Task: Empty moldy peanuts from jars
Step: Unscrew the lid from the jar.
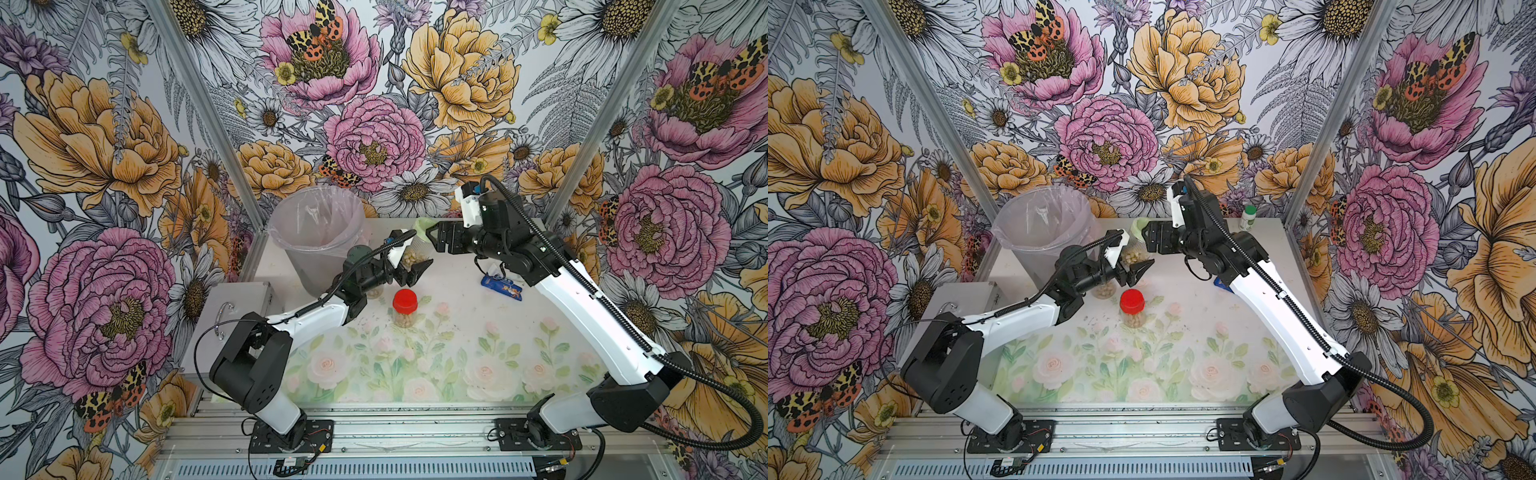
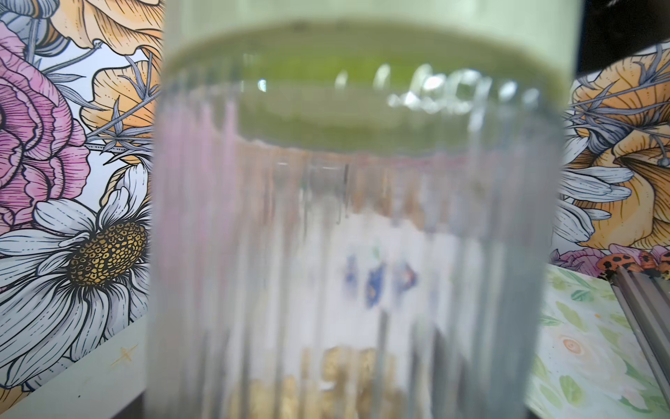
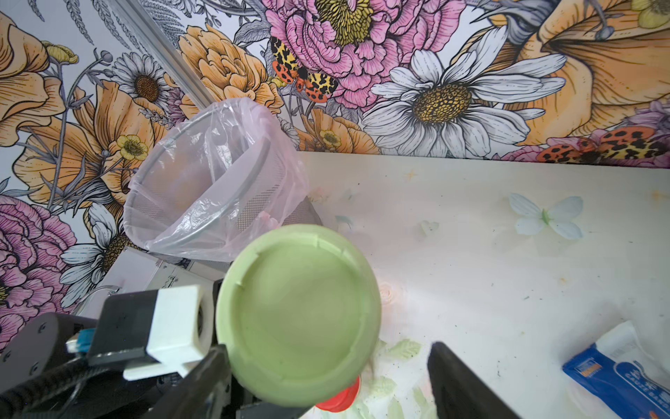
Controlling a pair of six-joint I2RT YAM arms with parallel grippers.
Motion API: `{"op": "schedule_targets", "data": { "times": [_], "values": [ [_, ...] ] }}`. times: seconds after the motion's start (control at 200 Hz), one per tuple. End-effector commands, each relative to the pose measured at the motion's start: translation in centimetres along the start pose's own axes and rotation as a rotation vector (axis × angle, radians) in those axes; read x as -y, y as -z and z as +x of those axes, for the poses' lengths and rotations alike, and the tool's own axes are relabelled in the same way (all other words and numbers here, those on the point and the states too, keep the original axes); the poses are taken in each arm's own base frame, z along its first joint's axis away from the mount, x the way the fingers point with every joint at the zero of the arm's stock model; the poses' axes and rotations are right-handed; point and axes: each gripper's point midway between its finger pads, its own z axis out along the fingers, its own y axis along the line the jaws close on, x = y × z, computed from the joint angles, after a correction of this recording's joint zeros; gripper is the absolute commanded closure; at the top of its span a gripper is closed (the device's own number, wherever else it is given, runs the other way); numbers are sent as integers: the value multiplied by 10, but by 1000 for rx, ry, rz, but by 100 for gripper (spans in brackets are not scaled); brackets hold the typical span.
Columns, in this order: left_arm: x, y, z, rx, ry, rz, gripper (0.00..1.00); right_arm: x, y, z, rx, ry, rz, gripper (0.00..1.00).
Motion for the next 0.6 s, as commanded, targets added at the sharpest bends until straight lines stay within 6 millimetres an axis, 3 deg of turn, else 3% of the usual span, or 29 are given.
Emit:
{"op": "schedule_targets", "data": {
  "times": [0.0, 0.15, 0.38, 0.595],
  "values": [
    [8, 19, -73, 216, -77, 17, 69, 12, 3, 1, 7, -4, 47, 15],
    [7, 19, -72, 216, -73, 17, 69, 11, 4, 0, 10, -3, 40, 15],
    [6, 19, -71, 213, -73, 12, 69, 1, 27, -15, 72, 4, 7, 15],
    [7, 19, -70, 211, -69, 14, 69, -21, 34, -29, 130, 37, -78, 13]
  ]
}}
